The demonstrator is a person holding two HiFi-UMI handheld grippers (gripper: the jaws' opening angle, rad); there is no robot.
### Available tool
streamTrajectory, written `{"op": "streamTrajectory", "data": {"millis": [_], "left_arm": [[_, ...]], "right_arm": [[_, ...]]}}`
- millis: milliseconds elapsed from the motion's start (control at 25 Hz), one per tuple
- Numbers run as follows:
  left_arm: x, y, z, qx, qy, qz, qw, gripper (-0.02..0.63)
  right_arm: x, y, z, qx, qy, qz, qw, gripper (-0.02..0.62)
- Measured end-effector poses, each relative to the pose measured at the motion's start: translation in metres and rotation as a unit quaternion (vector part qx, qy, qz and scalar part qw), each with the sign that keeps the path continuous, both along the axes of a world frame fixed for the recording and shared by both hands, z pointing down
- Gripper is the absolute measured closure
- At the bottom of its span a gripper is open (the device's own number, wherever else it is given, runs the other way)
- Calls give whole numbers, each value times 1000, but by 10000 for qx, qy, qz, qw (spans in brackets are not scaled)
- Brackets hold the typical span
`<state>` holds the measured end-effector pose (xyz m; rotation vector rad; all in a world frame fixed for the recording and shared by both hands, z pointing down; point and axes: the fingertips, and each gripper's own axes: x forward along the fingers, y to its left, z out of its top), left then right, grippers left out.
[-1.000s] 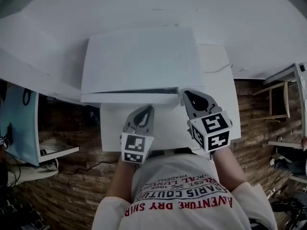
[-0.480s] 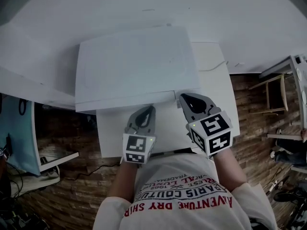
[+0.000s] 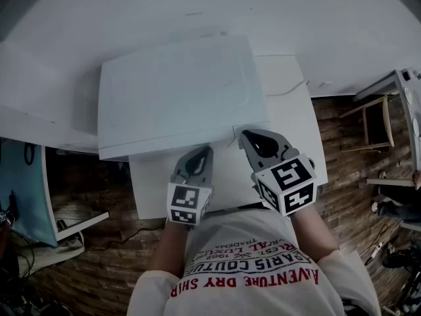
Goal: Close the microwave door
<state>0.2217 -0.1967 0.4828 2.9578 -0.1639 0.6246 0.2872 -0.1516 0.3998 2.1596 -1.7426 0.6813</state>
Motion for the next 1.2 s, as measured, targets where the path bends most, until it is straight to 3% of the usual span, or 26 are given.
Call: {"op": "streamTrajectory", "data": {"millis": [200,440,720,1000,1200], "left_arm": [[2,4,-43,467,462,-178,9977,601],[-7,1,-91,490,1003,-372,9931,601],[-25,8,-155,867,1529,-396,9836,601],[-62,2,-191,963,1925,-599,9747,601],[-93,-14,-187,1031,2112,-802,9687,601]], "right_arm": [[0,1,-1,218,-14,38,9998,583],[0,4,-2,628,-86,208,9978,583],[-1,10,-4,1132,171,478,9923,583],[-19,31,-46,2024,507,1095,9718,583],[-48,37,-57,2141,965,1237,9641,583]]}}
